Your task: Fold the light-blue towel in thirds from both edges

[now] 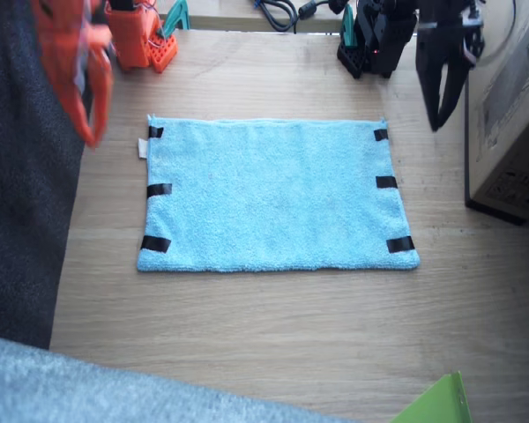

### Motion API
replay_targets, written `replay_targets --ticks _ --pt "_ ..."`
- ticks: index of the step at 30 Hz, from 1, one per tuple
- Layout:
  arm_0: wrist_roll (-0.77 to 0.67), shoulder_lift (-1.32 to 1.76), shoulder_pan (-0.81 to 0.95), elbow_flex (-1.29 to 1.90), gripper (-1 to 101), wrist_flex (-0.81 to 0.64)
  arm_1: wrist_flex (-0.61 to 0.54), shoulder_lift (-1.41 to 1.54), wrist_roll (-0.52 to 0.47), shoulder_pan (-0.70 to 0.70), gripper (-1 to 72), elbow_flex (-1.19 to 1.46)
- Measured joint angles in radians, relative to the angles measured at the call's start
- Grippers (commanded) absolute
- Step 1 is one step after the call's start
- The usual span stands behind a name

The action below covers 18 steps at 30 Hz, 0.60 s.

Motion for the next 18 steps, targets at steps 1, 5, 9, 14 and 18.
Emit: replay_targets --ticks 1,5,9,14,18 --pt "0.000 -0.006 -0.002 0.000 15 0.000 0.005 -0.041 0.000 0.005 11.0 -0.009" --pt "0.000 -0.015 -0.014 -0.002 19 0.000 0.008 -0.095 0.000 0.040 14.0 -0.012" --pt "0.000 -0.081 -0.032 -0.035 21 0.000 0.021 -0.144 0.000 0.044 14.9 -0.014" --pt "-0.002 -0.184 -0.048 -0.072 21 0.000 0.026 -0.198 0.012 0.074 15.1 -0.037" --pt "-0.015 -0.199 -0.060 -0.072 22 0.000 0.026 -0.218 0.017 0.087 15.8 -0.052"
